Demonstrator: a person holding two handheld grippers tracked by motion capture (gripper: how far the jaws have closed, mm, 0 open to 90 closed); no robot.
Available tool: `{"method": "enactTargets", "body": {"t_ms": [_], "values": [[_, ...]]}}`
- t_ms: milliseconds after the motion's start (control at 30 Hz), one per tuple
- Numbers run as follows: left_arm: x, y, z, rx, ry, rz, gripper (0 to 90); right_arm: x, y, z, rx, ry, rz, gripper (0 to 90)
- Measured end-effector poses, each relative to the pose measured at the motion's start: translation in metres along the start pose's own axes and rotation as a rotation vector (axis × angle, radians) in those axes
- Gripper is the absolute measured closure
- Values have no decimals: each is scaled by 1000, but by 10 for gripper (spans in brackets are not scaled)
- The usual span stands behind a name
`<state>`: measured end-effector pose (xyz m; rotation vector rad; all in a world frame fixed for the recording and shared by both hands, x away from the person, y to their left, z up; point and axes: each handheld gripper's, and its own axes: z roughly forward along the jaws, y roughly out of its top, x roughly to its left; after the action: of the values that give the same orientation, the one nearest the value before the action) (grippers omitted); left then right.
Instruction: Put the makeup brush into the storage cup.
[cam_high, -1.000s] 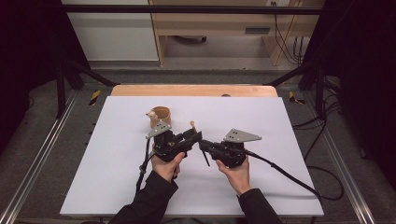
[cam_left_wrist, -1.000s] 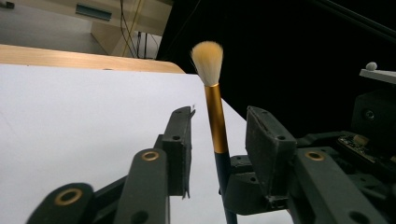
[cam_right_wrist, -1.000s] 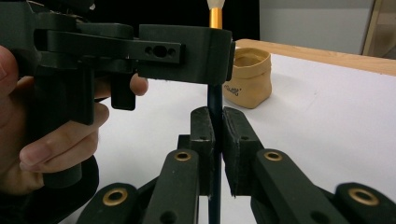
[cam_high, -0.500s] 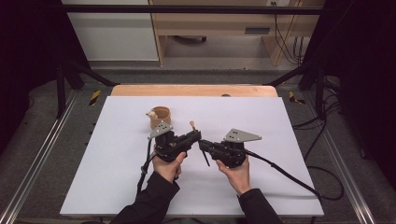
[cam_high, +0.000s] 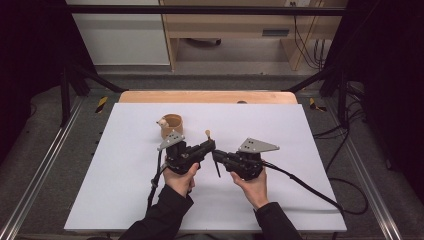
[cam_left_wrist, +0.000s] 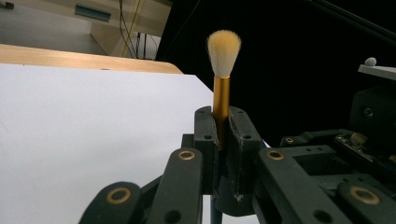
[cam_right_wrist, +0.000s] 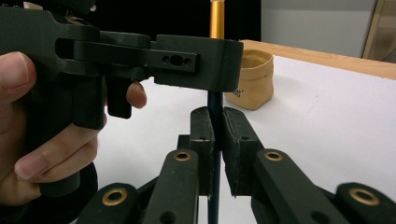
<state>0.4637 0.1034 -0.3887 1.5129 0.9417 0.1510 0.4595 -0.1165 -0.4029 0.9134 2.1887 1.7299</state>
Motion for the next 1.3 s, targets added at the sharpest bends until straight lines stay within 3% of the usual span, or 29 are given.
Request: {"method": "enactTargets", "body": {"t_ms": [300, 567, 933, 1300], "values": [[6, 6, -8, -4, 27, 40, 837, -2, -1, 1, 31, -29, -1, 702], [13, 13, -25, -4, 69, 98, 837, -8, 1, -5, 57, -101, -15, 548], [28, 23, -52, 6, 103, 128, 837, -26, -3, -20, 69, -215, -12, 291], [43, 25, -73, 8, 127, 144, 837, -35, -9, -31, 107, -262, 2, 108]]}}
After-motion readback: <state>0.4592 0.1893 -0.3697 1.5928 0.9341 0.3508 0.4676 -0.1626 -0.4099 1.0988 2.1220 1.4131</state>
